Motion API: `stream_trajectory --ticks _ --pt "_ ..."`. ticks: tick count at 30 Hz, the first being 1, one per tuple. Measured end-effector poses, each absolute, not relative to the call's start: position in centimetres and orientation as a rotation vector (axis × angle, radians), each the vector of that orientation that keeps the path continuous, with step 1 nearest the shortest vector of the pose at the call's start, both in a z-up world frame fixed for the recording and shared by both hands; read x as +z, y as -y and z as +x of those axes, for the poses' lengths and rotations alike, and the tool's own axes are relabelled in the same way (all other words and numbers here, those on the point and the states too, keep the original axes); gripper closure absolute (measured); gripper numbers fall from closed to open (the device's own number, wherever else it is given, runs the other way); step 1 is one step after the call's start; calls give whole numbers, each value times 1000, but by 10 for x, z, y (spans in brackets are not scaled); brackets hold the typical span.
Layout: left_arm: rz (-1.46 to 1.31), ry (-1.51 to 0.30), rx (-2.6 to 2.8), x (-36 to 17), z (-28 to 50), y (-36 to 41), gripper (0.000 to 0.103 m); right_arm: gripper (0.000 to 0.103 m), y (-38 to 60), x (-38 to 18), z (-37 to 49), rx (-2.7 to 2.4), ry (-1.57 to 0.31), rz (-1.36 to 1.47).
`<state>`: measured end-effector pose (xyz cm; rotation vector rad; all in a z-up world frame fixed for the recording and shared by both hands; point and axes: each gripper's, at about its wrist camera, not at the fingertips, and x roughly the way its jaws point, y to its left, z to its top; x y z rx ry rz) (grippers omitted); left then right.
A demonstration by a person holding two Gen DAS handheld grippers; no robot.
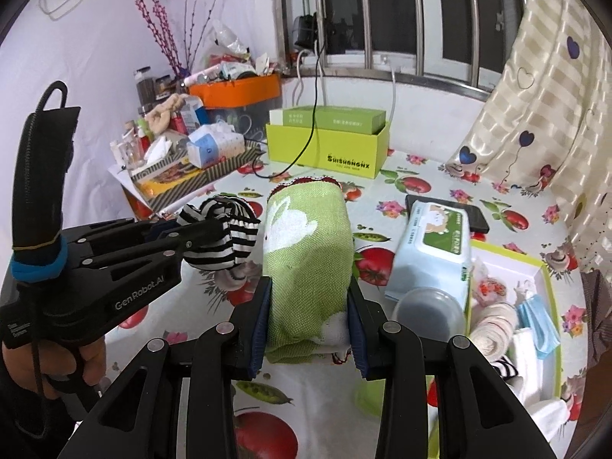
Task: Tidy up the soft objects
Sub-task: 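Carry the striped sock and green towel over the white tray with both grippers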
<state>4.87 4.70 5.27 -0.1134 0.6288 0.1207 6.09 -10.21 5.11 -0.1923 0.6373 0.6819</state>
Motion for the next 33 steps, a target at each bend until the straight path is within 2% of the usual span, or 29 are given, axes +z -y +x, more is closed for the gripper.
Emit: stream_trajectory --ticks 33 --pt "-96 -552 -75 91 38 23 90 68 187 68 53 572 -581 -100"
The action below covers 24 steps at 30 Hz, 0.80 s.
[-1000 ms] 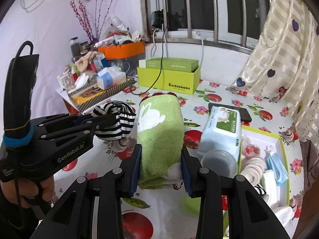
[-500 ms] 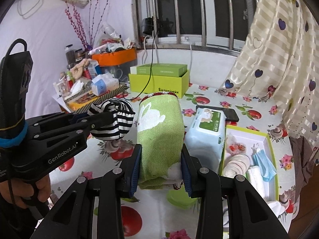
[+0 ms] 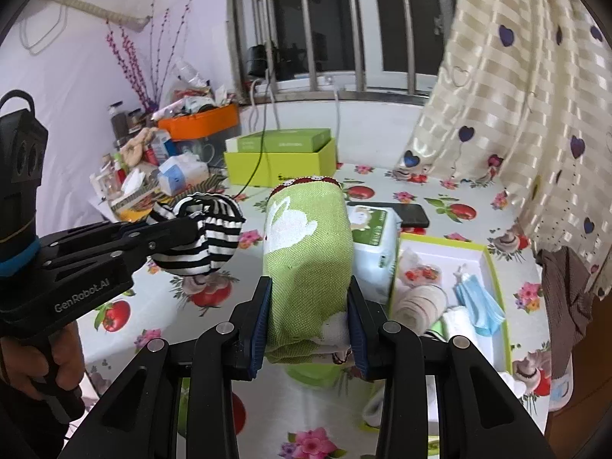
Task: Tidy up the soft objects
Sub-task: 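Carry the striped sock and green towel over the white tray with both grippers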
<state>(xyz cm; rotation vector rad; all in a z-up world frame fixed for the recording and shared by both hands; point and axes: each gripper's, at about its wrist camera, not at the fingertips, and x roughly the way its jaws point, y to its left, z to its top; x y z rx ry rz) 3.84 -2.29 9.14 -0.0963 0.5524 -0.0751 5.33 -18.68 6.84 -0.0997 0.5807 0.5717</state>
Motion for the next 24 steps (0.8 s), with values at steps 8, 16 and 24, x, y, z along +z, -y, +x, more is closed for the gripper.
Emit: stream_trajectory --ticks 8,16,24 --pt "-91 -578 -126 88 52 45 90 68 231 68 64 488 -582 -47" --pt "-74 -596 -185 86 70 71 90 68 278 66 79 394 -585 -2" --pt "-62 -605 -235 87 83 90 90 68 299 58 97 358 -604 22"
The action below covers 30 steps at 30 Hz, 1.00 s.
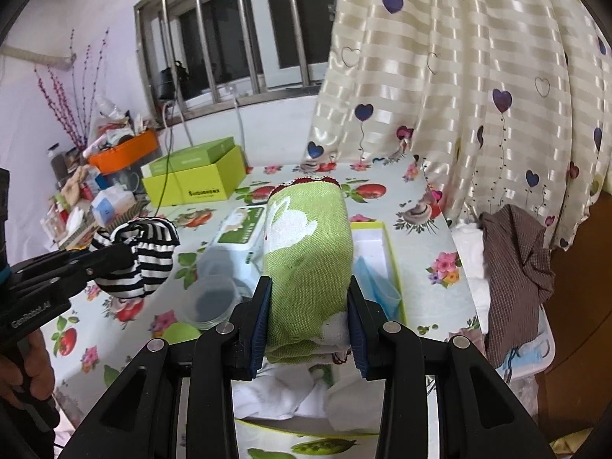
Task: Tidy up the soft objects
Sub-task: 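Carry the striped sock and green towel over the white tray with both grippers, then lower the green rabbit towel into the tray and open the right gripper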
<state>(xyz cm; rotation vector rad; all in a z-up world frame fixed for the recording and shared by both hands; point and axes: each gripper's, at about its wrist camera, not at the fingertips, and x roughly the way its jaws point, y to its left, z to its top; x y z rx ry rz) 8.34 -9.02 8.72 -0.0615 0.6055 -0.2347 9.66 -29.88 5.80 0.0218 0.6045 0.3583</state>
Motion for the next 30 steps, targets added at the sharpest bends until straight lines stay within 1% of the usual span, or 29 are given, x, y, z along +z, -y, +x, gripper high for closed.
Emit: stream_trajectory --ticks 12,20,23,25,27,30 --pt "-53 -616 -239 84 94 96 90 68 303 35 148 357 -689 22" --pt "-42 -632 -242 80 104 101 90 67 302 9 169 315 -762 17" --pt "-40 -643 -248 77 110 104 90 65 304 -7 175 292 -820 -1" --pt "-36 -650 -253 76 113 107 90 61 305 -15 177 296 -841 3" --pt "-28 -657 -258 74 117 111 90 54 307 -17 175 302 -839 21" --pt "-20 -667 -267 72 122 118 90 47 313 -11 170 303 -805 44"
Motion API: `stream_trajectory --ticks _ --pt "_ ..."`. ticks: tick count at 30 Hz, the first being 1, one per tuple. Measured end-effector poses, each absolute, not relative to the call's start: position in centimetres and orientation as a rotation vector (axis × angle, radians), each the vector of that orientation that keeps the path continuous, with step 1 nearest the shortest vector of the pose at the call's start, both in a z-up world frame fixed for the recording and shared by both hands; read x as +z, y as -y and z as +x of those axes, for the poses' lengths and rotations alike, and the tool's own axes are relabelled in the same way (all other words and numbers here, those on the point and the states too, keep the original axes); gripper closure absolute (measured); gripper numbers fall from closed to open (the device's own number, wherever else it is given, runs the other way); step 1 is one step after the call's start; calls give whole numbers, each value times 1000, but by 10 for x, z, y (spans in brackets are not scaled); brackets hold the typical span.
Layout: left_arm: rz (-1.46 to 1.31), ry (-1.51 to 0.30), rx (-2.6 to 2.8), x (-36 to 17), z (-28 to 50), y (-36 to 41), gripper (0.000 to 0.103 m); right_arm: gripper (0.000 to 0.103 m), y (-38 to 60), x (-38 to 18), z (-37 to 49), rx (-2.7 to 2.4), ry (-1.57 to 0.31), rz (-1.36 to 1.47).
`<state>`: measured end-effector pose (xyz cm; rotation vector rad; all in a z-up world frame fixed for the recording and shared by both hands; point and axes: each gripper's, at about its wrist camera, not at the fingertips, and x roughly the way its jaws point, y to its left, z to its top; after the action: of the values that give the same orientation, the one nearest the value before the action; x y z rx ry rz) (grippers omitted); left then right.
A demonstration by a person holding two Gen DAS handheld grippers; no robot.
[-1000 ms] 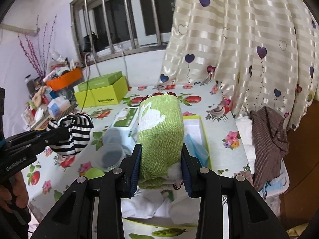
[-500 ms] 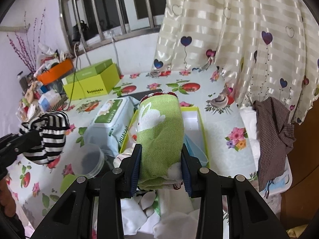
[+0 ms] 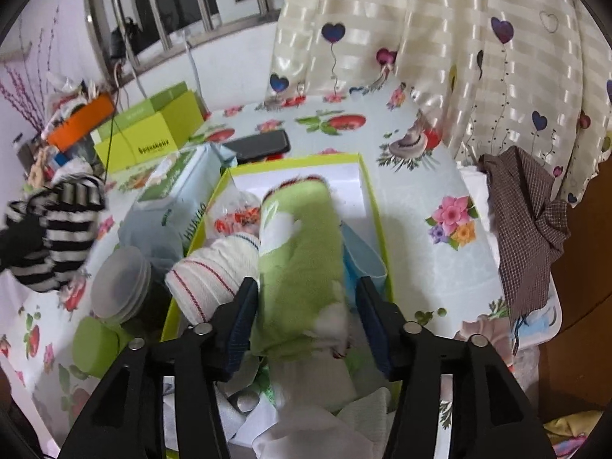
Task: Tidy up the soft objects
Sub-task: 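Lower the green rabbit towel into the tray and open the right gripper, then lower the striped sock into the tray and open the left gripper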
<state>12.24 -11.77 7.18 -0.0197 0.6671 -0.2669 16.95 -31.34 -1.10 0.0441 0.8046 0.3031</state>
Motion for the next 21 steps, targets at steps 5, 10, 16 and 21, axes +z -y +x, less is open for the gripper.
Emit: stream_trajectory --ticks 5,10,16,21 --pt "-19 -686 -280 69 134 128 90 46 326 5 156 306 -736 71" --pt "-7 -711 -324 60 140 147 90 46 338 10 149 298 -706 91" --pt "12 -743 -380 51 147 170 90 46 350 11 143 286 -693 110" --pt "19 -796 -436 35 152 186 90 46 357 10 139 284 -689 122"
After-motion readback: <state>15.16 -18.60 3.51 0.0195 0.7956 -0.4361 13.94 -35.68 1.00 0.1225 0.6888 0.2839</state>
